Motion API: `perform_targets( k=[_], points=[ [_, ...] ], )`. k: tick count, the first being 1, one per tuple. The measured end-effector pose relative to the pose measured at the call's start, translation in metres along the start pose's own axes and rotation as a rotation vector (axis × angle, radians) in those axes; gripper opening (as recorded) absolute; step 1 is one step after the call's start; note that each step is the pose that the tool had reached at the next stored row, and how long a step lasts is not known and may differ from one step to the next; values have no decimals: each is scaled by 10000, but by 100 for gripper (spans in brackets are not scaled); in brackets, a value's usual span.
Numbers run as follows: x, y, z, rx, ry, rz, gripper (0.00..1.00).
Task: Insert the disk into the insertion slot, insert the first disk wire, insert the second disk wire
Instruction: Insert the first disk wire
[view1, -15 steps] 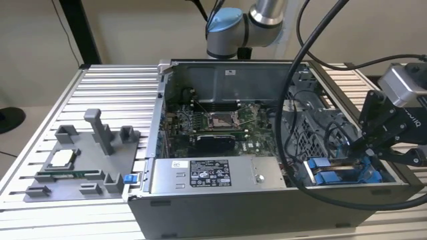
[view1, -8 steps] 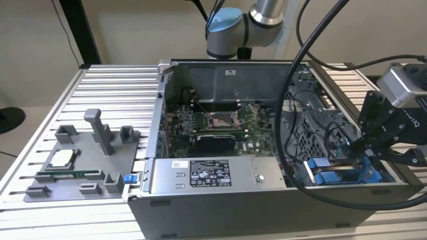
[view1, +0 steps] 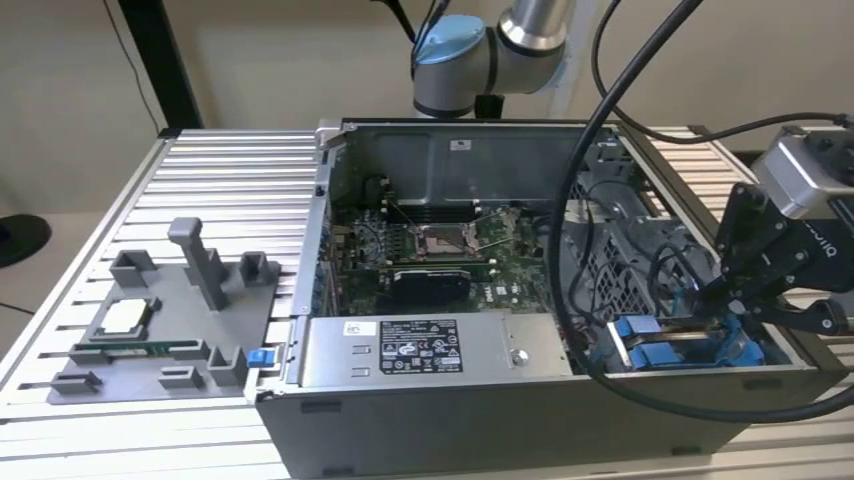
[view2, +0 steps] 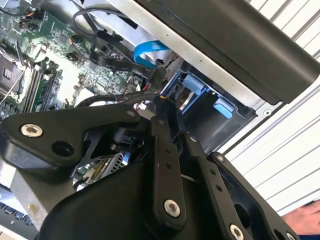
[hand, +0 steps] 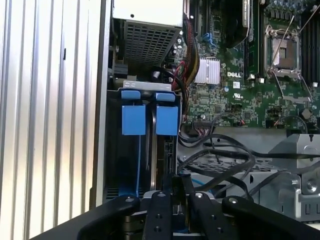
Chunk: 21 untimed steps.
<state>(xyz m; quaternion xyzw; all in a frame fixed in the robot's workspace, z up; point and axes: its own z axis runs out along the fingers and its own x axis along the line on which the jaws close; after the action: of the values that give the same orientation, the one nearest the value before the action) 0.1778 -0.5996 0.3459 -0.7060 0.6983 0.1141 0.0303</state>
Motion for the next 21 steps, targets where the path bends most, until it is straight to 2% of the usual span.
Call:
perform_targets(
  k=[9,15,21],
  points=[
    [10,-7,49,6,0,-5,0],
    [13,-8,61,78,2,-19,0],
    [9,-8,63,84,1,-21,0]
  ],
)
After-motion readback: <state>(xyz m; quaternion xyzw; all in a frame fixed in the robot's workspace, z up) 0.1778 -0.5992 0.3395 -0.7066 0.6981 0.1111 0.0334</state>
